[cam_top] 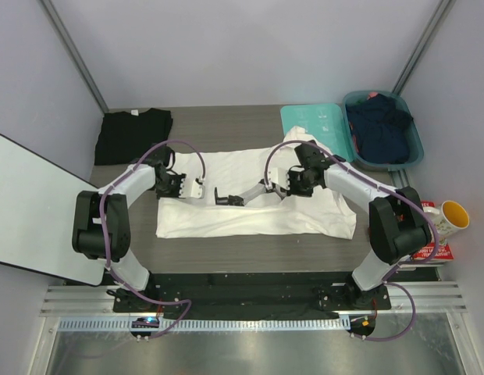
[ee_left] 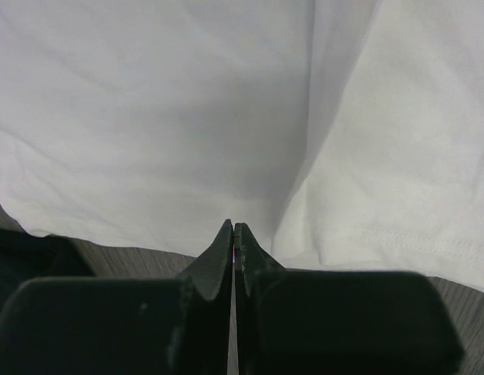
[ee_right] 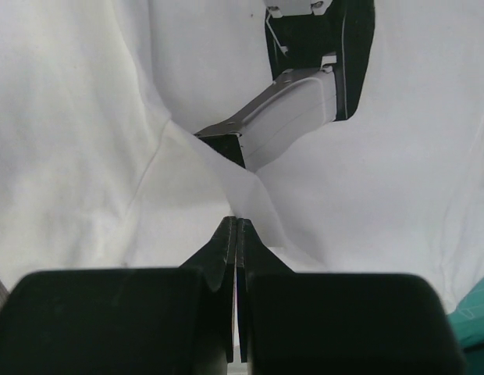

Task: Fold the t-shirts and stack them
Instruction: Fold the tshirt

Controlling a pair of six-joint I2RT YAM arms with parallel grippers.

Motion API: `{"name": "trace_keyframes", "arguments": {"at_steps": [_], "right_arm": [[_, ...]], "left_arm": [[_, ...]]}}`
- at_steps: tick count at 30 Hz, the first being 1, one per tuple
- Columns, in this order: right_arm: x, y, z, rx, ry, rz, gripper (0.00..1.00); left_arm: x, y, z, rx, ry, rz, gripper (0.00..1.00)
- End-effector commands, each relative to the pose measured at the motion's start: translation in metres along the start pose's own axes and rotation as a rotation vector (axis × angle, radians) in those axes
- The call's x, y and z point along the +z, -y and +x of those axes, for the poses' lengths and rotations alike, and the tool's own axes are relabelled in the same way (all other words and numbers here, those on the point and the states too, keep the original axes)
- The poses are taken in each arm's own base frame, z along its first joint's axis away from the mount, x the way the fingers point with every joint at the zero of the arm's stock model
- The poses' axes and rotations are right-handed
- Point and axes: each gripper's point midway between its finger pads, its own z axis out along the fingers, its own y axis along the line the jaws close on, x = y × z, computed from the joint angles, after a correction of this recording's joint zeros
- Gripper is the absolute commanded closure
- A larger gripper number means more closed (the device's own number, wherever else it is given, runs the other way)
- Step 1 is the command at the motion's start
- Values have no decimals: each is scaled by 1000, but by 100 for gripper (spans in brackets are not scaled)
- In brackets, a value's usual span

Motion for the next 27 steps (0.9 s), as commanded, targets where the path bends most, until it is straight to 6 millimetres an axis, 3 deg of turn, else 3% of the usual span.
{"name": "trace_keyframes", "arguments": {"at_steps": [1, 3, 6, 8, 13, 16, 20, 24, 27], "right_arm": [[-8, 26, -14, -40, 16, 58, 99], [-9, 28, -15, -40, 17, 59, 99], [-9, 26, -15, -45, 18, 56, 99], [-8, 23, -13, -46, 15, 49, 99], [-8, 20, -12, -43, 17, 45, 99], [-8, 18, -11, -40, 13, 42, 99], [-8, 18, -10, -42, 9, 43, 99], [-8, 18, -10, -44, 8, 42, 99], [-7, 17, -9, -46, 6, 42, 99]], "left_arm": [[-13, -17, -5, 4, 4, -56, 100], [-14, -13, -4, 2, -1, -43, 96], [-14, -1, -5, -5, 4, 3, 74], [-12, 5, -3, 12, -3, 23, 71], [-4, 11, 4, 16, -21, 38, 76], [-3, 5, 6, 10, -33, 31, 76], [-12, -19, 7, -8, -32, -28, 79], [-21, -26, 3, -16, -23, -43, 82], [-25, -21, 1, -6, -16, -24, 82]]}}
